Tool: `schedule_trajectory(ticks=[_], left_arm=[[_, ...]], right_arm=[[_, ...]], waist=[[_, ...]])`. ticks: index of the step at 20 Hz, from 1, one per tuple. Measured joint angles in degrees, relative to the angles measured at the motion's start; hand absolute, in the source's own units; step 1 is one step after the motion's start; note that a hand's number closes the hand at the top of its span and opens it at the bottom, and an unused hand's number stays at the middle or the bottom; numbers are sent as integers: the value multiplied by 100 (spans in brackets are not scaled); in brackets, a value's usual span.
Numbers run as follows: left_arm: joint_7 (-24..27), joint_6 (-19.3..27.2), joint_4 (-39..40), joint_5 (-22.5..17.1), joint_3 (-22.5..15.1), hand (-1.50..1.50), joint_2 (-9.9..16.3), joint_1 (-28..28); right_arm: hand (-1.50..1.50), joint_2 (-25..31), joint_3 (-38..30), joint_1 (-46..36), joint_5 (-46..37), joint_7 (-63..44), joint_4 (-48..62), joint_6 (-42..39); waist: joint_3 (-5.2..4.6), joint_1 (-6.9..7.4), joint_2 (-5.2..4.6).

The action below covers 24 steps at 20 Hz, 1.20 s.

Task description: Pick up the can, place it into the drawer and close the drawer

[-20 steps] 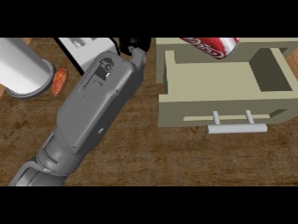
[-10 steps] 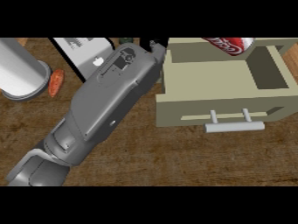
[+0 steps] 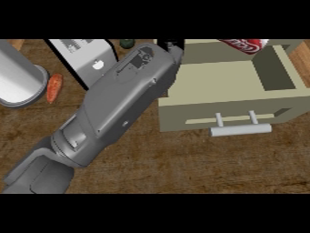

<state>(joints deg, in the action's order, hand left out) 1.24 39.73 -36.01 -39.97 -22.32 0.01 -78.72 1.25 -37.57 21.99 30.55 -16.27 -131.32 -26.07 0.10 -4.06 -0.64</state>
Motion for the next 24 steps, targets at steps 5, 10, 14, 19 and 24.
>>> schedule_trajectory(ticks=[5,10,14,19,24], left_arm=[[182,-50,367,-351,-276,150,-1,-50],[342,17,707,-549,-572,-150,0,-105],[357,196,866,-772,-787,-150,0,-155],[490,425,899,-1031,-1026,-150,0,-119],[693,478,959,-1272,-1123,-150,-1,-73]], right_arm=[[-150,-44,9,35,-13,5,-50,-32],[-150,5,-19,-14,76,-72,-89,-9],[-150,-4,99,-198,-61,-170,-94,118],[-150,181,43,-301,72,-299,-84,144],[-150,164,17,-333,57,-314,-78,180]], waist=[[0,-19,-10],[1,-61,-27],[2,-99,-47],[3,-152,-53],[2,-127,-51]])
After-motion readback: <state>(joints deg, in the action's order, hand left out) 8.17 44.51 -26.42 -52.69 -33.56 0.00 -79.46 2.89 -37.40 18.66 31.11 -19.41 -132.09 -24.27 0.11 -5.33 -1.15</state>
